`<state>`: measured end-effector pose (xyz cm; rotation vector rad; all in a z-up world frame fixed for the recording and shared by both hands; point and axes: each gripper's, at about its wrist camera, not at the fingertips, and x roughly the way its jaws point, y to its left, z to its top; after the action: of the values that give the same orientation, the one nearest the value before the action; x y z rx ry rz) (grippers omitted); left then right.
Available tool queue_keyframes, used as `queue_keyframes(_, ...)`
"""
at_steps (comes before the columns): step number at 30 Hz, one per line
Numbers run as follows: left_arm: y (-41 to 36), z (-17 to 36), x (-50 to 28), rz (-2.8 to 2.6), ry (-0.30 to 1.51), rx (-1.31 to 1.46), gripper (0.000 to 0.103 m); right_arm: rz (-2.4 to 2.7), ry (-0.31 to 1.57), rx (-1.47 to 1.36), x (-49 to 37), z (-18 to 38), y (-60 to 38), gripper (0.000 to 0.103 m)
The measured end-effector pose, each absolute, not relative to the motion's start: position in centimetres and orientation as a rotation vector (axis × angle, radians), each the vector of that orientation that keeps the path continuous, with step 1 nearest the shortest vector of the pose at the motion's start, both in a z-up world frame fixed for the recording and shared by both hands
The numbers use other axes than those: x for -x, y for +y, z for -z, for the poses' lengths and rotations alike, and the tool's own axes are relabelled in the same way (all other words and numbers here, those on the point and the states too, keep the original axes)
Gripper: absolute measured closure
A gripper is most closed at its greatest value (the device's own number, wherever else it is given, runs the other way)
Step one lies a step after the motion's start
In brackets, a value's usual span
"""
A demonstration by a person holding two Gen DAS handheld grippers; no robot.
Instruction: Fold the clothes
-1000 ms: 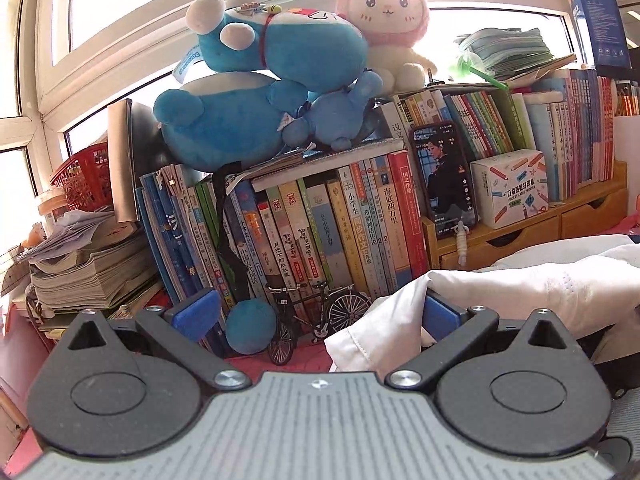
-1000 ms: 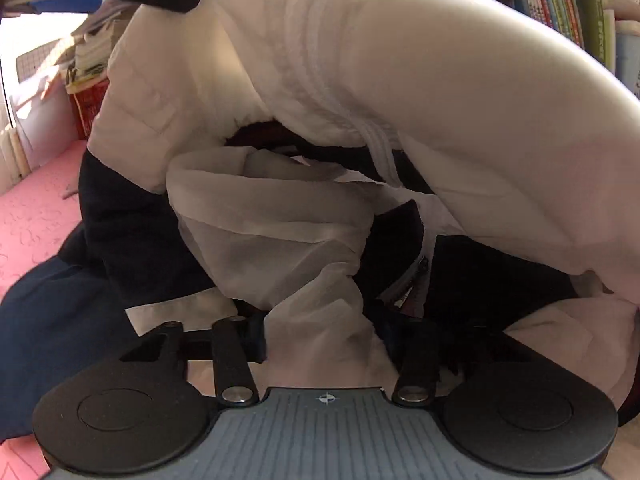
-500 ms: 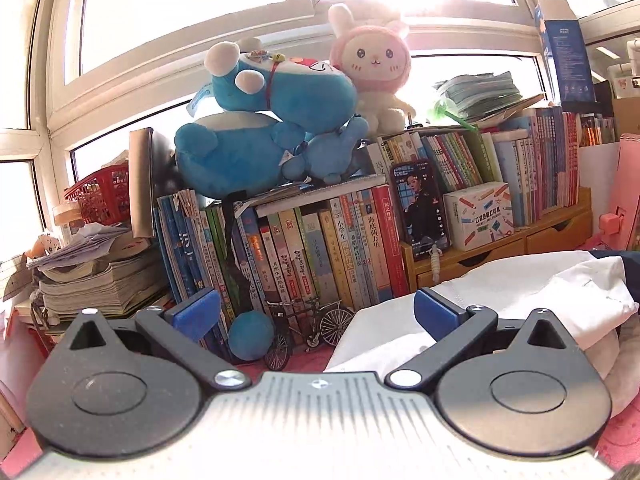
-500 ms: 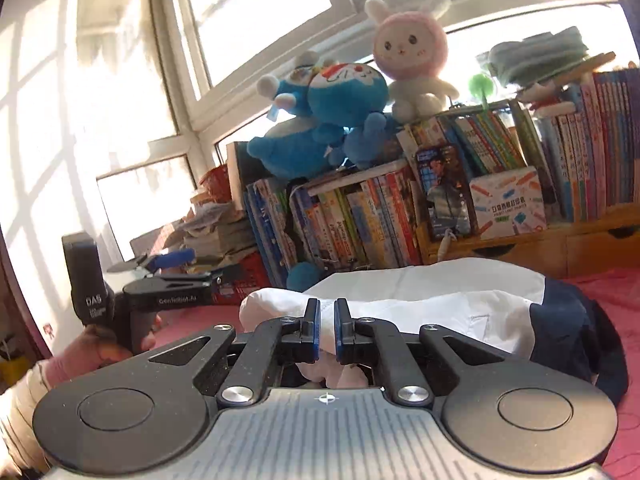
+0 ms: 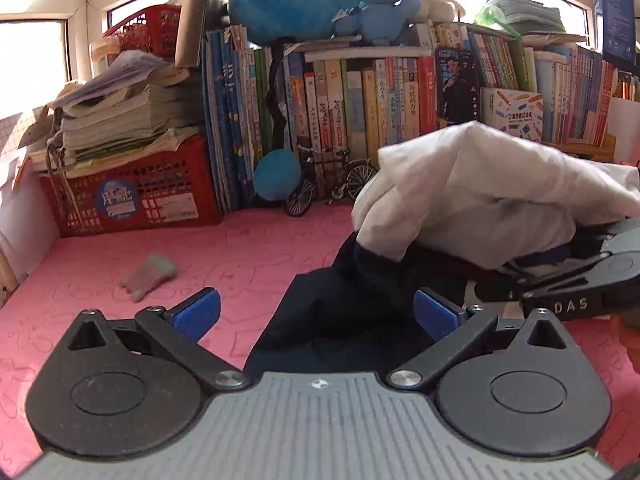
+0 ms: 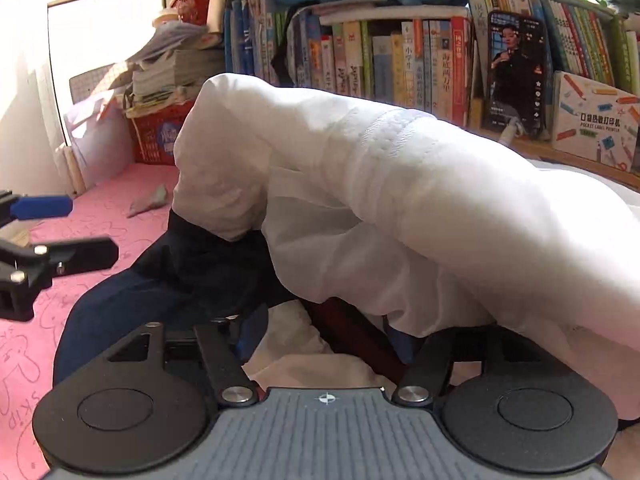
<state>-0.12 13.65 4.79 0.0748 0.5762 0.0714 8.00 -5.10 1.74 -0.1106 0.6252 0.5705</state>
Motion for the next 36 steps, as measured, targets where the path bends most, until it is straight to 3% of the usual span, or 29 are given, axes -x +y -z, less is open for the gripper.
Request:
queue_keyframes(1, 14.5, -3.7, 0.1, -0.095, 0.618, -0.059, 0.0, -0.576, 0.619, 0.133, -8.4, -1.6, -4.5, 0.012)
queue_keyframes(3, 15.8, -2.5, 0.3, -0.103, 0.658, -0.018, 0.0, -0.564, 0.614, 0.195, -9.5, -1.0, -3.1, 0.0)
queue_keyframes(5, 16.7, -2.0, 0.7, -0.085, 0.651, 0.034, 0.0, -0.534, 0.619, 0.23, -10.3, -0.4, -2.3, 0.0)
queue_keyframes(8, 16.6, -1.7, 0.8, -0.085, 0.635, 0.025, 0.0, -0.571, 0.733, 0.115, -12.1, 0.9, -2.7, 0.013)
queue_keyframes(10, 16.3, -1.4, 0.7, -0.079, 0.634, 0.009, 0.0, -0.625, 0.741, 0.05, -11.3, 0.3, -4.2, 0.034)
queue_keyframes(12, 16.3, -1.4, 0.5, -0.069, 0.64, 0.011, 0.0, -0.705, 0.756, -0.025, -10.3, -0.5, -5.7, 0.046)
queue_keyframes(15, 16.9, -1.2, 0.5, -0.056, 0.649, 0.044, 0.0, -0.908, 0.792, -0.132, -7.8, -2.0, -8.0, 0.051)
queue_keyframes(20, 17.5, -1.0, 0.4, -0.047, 0.656, 0.085, 0.0, -1.081, 0.801, -0.049, -1.9, -3.2, -8.0, 0.048)
queue_keyframes(23, 17.2, -1.7, 1.6, -0.086, 0.624, 0.089, 0.0, -1.112, 0.808, 0.07, 1.3, -3.1, -6.5, 0.041)
queue_keyframes(28, 15.5, -5.5, 7.1, 0.064, 0.468, 0.12, 0.0, -1.021, 0.66, 0.385, 7.3, -2.7, -4.1, 0.031)
queue_keyframes(33, 11.1, -6.2, 7.8, 0.205, 0.434, -0.069, 0.0, -0.972, 0.516, 0.571, 11.1, -2.6, -2.8, 0.031)
queue_keyframes(36, 10.1, -6.1, 4.7, 0.145, 0.418, -0.115, 0.0, -0.993, 0.551, 0.525, 11.6, -2.4, -2.6, 0.031)
